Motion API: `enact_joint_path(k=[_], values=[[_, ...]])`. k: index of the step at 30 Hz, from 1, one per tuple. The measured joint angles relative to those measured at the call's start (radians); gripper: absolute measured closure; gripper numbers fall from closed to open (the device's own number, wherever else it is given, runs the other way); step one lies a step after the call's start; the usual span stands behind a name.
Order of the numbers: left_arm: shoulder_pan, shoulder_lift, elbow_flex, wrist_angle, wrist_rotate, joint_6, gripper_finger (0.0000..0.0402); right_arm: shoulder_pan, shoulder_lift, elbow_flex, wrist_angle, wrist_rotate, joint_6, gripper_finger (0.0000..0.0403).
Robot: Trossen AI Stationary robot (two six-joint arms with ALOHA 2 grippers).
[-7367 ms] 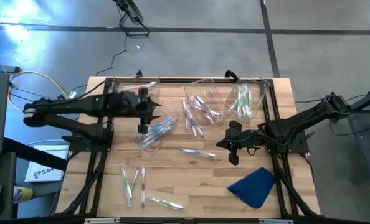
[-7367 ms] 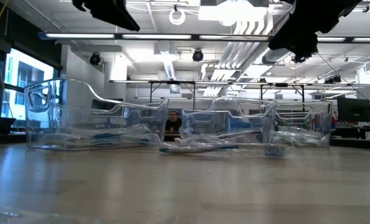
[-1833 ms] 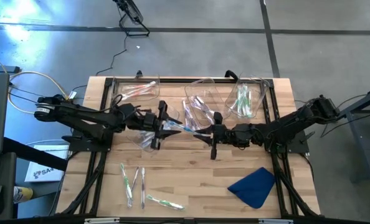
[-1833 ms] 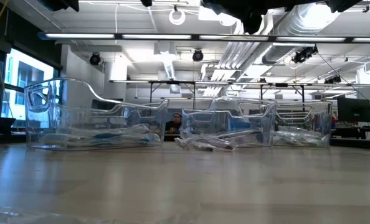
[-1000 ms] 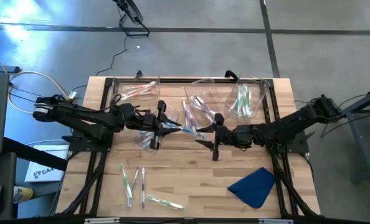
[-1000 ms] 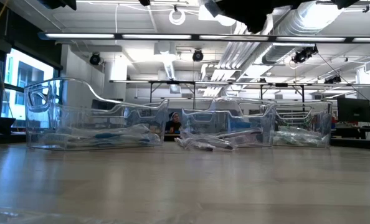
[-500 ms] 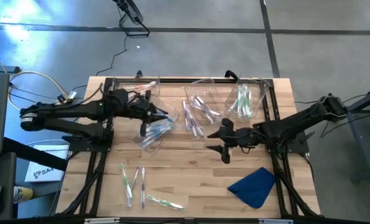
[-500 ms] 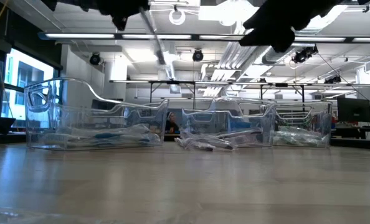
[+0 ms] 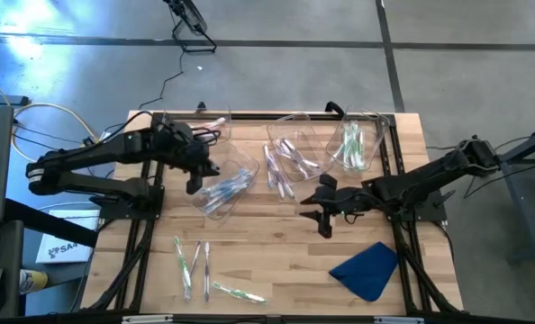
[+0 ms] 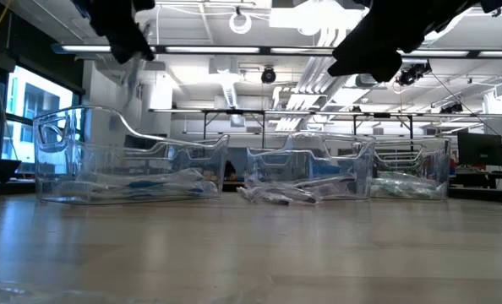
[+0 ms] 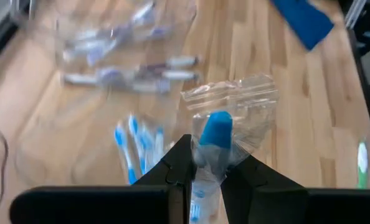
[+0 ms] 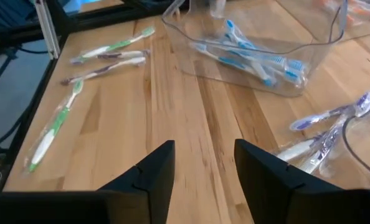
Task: Pick & Place Toothbrushes
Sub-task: Put the blue toothbrush into the bottom transparent bin
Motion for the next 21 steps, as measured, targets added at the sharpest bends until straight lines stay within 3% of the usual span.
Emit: enact_joint_path(k=[13,21], values=[[-0.003,0.06,0.001,-0.168,0.036,-0.085,0.0353,0.0,0.002,0.0,-0.003,-0.002,0.007,0.0255],[-0.003,0.165,-0.027,-0.142,0.026,-0.049,0.0352,0.0,0.002,0.0,-0.004,0.001,0.007,0.0255]])
